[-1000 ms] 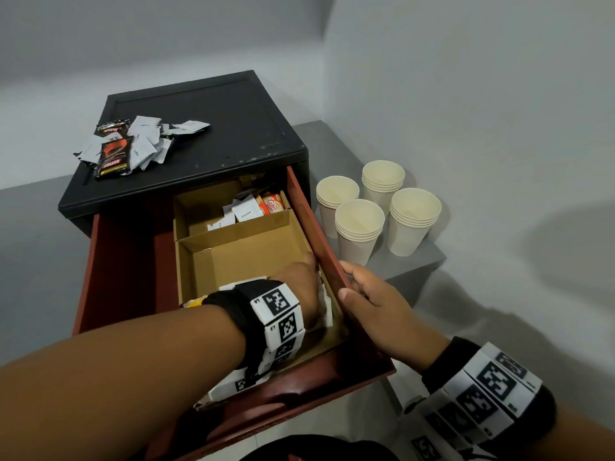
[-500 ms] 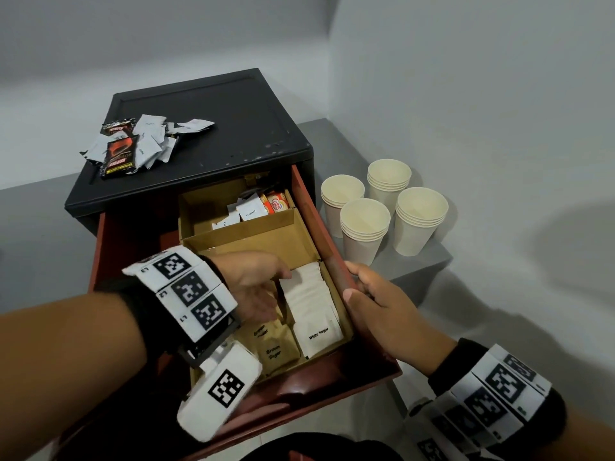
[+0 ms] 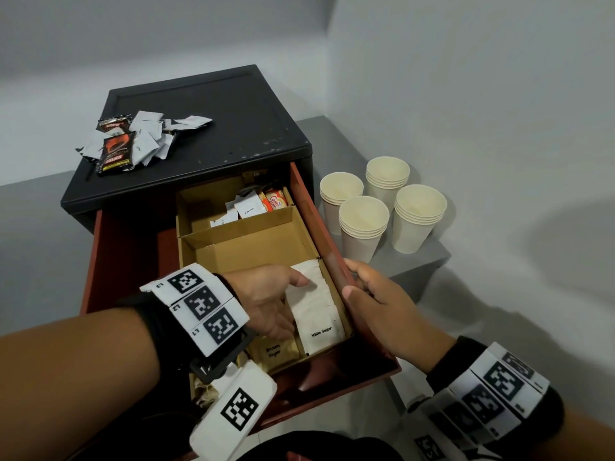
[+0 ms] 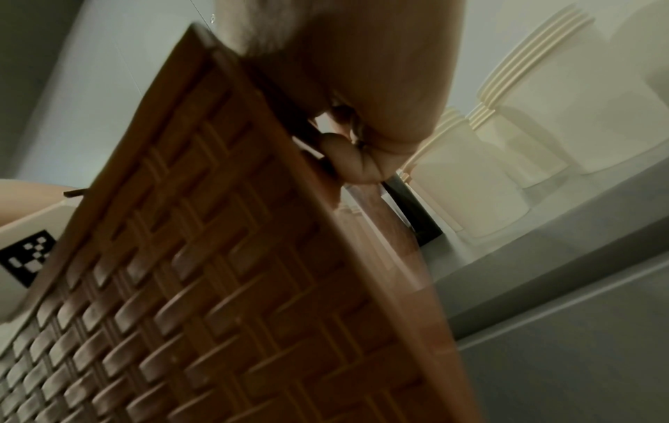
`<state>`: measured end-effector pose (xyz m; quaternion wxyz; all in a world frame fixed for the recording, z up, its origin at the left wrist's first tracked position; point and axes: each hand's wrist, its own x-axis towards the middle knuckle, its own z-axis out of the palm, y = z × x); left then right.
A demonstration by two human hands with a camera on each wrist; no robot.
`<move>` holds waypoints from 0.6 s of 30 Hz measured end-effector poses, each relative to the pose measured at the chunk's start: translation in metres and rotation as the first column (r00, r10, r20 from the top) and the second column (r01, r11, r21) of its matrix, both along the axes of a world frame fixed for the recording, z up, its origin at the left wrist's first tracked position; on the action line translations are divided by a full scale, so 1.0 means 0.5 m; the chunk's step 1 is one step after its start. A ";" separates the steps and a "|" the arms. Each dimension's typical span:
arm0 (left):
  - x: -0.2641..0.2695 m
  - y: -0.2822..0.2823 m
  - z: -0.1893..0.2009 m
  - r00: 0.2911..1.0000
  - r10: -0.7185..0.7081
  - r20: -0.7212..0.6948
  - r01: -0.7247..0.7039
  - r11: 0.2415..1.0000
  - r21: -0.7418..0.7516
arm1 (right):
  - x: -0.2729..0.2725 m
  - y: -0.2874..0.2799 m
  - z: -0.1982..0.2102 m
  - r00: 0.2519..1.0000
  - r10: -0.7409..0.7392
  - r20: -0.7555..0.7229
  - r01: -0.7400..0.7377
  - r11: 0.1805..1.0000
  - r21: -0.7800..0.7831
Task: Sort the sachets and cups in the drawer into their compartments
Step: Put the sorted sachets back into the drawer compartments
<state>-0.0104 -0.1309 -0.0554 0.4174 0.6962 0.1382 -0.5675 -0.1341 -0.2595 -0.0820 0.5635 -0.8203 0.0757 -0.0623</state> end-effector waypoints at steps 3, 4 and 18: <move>0.003 0.000 0.015 0.999 -0.042 0.017 0.042 0.999 0.022 | 0.002 -0.001 -0.002 1.000 0.001 -0.003 -0.001 1.000 -0.008; 0.010 0.002 0.027 0.997 -0.069 0.041 0.068 0.997 0.039 | 0.001 -0.001 -0.004 1.000 0.001 -0.007 -0.001 1.000 -0.013; 0.046 0.053 0.042 0.622 -0.755 0.208 0.561 0.615 0.554 | 0.006 -0.004 -0.022 0.999 0.003 -0.039 -0.003 1.000 -0.014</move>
